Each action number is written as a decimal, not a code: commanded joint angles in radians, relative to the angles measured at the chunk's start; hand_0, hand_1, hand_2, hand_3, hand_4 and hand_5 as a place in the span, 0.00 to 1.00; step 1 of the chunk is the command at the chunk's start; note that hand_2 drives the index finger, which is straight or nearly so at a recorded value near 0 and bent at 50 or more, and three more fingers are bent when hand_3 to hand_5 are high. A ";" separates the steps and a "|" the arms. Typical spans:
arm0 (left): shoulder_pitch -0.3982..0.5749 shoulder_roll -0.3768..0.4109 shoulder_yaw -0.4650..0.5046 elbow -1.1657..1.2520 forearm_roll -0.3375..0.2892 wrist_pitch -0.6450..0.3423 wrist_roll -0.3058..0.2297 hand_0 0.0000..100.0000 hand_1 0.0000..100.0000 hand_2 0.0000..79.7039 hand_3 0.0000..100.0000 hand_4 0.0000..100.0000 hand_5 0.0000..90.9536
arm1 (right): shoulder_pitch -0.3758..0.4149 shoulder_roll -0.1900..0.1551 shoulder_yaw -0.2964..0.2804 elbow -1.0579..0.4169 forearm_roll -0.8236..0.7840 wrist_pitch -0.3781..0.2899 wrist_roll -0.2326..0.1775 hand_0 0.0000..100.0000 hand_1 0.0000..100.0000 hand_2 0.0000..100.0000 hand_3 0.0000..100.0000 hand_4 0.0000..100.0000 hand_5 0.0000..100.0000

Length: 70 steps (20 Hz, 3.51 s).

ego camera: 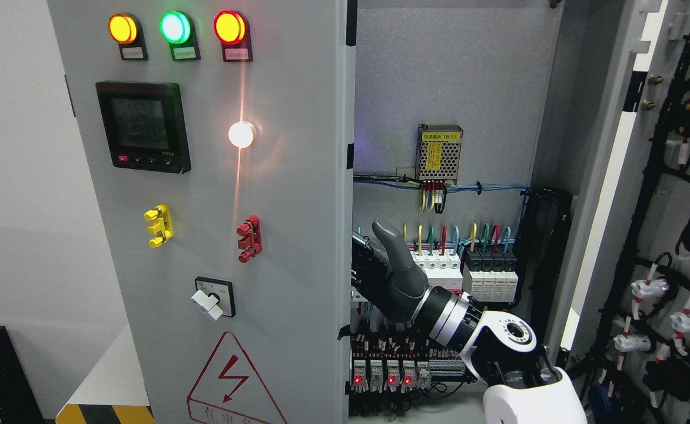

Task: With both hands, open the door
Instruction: 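Push the door outward with the right hand, swinging it open, then withdraw the right hand downward out of the cabinet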

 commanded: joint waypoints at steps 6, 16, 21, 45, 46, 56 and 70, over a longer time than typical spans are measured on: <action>0.000 0.000 0.000 0.000 0.000 0.000 -0.001 0.00 0.00 0.00 0.00 0.00 0.00 | 0.016 -0.005 -0.038 -0.019 -0.045 -0.003 -0.005 0.00 0.00 0.00 0.00 0.00 0.00; 0.000 0.001 0.000 0.000 0.000 0.000 -0.001 0.00 0.00 0.00 0.00 0.00 0.00 | 0.120 -0.057 0.026 -0.147 -0.092 -0.008 -0.003 0.00 0.00 0.00 0.00 0.00 0.00; 0.000 0.000 0.000 0.000 0.000 -0.002 -0.001 0.00 0.00 0.00 0.00 0.00 0.00 | 0.157 -0.083 0.076 -0.196 -0.125 -0.009 -0.003 0.00 0.00 0.00 0.00 0.00 0.00; 0.000 0.001 0.000 0.000 0.000 -0.002 -0.001 0.00 0.00 0.00 0.00 0.00 0.00 | 0.204 -0.216 0.311 -0.217 -0.214 -0.009 0.099 0.00 0.00 0.00 0.00 0.00 0.00; 0.000 0.000 0.000 0.000 0.000 -0.002 -0.001 0.00 0.00 0.00 0.00 0.00 0.00 | 0.208 -0.216 0.313 -0.217 -0.214 -0.011 0.099 0.00 0.00 0.00 0.00 0.00 0.00; 0.000 0.000 0.000 0.000 0.000 -0.002 -0.001 0.00 0.00 0.00 0.00 0.00 0.00 | 0.226 -0.215 0.379 -0.239 -0.214 -0.009 0.101 0.00 0.00 0.00 0.00 0.00 0.00; -0.001 0.000 -0.001 0.000 0.000 -0.002 -0.001 0.00 0.00 0.00 0.00 0.00 0.00 | 0.234 -0.206 0.426 -0.272 -0.265 0.002 0.098 0.00 0.00 0.00 0.00 0.00 0.00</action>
